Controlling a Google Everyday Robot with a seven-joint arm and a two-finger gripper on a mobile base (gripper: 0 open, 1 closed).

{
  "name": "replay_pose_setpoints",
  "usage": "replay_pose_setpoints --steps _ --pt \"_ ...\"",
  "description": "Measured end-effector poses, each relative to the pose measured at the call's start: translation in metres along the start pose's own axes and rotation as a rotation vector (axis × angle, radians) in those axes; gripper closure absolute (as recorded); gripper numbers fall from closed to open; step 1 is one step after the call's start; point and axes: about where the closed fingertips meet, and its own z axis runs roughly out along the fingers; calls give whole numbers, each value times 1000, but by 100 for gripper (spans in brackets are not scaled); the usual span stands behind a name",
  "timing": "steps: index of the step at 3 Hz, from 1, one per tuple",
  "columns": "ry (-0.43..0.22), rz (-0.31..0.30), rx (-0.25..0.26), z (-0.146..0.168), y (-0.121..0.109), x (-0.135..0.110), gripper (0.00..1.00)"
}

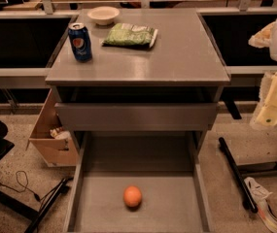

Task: Pick orange from middle drawer and place on counter

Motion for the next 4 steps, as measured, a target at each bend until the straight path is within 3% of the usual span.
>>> replay_pose_setpoints --steps 2,3,4 --pt "-33 17 4 12 6 -1 0" --pt "-79 48 14 47 22 -10 0" --pt "-110 128 -3 127 59 -15 0"
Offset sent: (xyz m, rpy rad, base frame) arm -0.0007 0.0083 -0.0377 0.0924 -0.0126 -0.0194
